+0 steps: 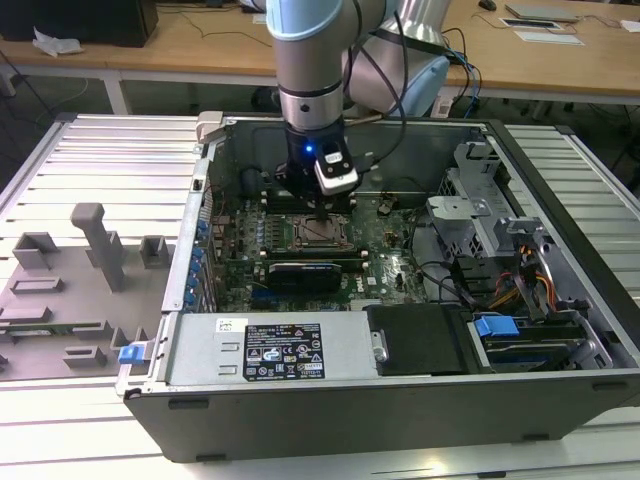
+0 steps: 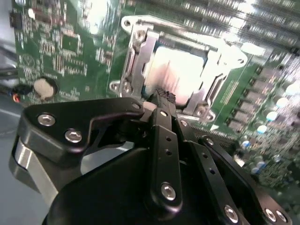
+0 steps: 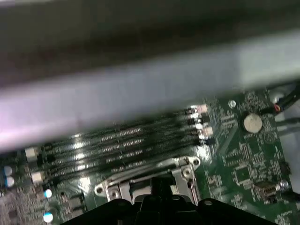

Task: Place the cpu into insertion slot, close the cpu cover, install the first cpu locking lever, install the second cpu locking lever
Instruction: 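Install the first cpu locking lever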

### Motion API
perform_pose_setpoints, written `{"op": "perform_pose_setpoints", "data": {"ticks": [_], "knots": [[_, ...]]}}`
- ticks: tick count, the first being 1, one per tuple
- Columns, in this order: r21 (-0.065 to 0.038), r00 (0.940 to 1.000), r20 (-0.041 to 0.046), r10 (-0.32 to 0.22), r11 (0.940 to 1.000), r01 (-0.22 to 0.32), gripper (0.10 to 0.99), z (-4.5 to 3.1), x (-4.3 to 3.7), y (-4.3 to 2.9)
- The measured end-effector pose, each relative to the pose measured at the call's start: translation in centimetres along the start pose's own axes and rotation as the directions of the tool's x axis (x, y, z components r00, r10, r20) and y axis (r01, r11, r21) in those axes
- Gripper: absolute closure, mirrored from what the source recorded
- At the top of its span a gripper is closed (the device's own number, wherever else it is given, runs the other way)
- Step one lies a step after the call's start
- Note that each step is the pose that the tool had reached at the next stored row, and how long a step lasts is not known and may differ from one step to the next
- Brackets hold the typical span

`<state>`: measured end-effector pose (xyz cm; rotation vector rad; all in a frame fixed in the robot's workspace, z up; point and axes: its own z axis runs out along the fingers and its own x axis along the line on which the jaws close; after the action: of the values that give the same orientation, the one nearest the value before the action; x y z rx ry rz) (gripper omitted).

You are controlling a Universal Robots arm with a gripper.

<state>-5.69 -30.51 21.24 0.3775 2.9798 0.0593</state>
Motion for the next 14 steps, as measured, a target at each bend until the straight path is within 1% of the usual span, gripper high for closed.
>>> {"op": "perform_pose_setpoints", "data": {"ticks": [3,5,6,8,10,14], "knots": [[0.008,1.0,0.0021,-0.001,1.0,0.001,0.98,-0.01,-0.15,-0.6],[0.018,0.9999,0.0045,-0.01,0.9998,0.01,0.98,-0.01,-0.16,-0.72],[0.018,0.9995,0.0041,-0.032,0.9993,0.032,0.98,-0.02,-0.15,-0.73],[0.017,0.9986,0.0033,-0.053,0.9985,0.053,0.98,-0.11,-0.16,-0.72],[0.017,0.9984,0.0031,-0.057,0.9982,0.057,0.98,-0.62,-0.23,-0.69],[0.018,0.9983,0.0034,-0.057,0.9982,0.057,0.98,-2.04,-0.42,-0.61]]}}
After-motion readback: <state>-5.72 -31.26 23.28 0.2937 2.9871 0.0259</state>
